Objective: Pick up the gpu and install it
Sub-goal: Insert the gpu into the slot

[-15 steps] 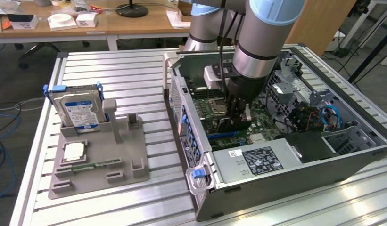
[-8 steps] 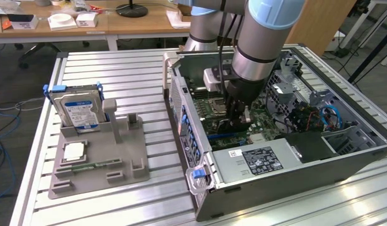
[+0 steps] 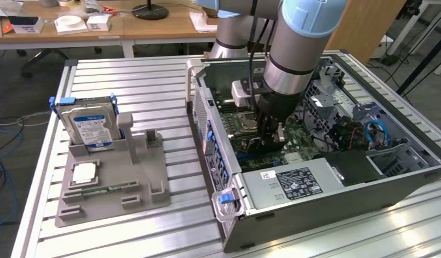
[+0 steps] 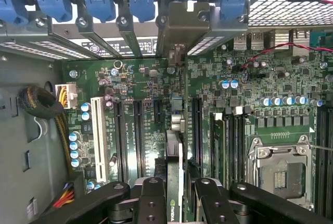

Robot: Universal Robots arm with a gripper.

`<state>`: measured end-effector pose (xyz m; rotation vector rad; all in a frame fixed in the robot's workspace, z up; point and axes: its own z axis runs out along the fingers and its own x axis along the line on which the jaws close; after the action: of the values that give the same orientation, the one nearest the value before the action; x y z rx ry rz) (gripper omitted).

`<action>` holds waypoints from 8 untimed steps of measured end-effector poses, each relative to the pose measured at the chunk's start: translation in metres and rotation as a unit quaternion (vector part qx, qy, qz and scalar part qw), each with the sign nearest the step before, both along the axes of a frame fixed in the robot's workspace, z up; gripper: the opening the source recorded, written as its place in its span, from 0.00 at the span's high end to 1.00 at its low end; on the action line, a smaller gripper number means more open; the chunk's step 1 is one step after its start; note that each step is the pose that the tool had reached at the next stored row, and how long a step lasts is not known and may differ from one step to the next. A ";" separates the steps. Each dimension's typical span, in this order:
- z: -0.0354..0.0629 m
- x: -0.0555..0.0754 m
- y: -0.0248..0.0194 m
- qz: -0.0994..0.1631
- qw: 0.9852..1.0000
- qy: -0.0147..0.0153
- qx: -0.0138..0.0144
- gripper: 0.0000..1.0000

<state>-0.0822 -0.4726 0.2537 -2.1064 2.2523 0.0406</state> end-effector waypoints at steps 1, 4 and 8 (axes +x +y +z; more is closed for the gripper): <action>0.0000 0.000 0.0000 0.000 1.000 0.000 0.000 0.74; -0.0002 0.000 0.0001 0.000 1.000 0.000 0.000 0.74; -0.0007 -0.002 0.0001 0.000 1.000 0.000 0.000 0.74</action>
<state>-0.0846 -0.4725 0.2530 -2.1062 2.2518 0.0410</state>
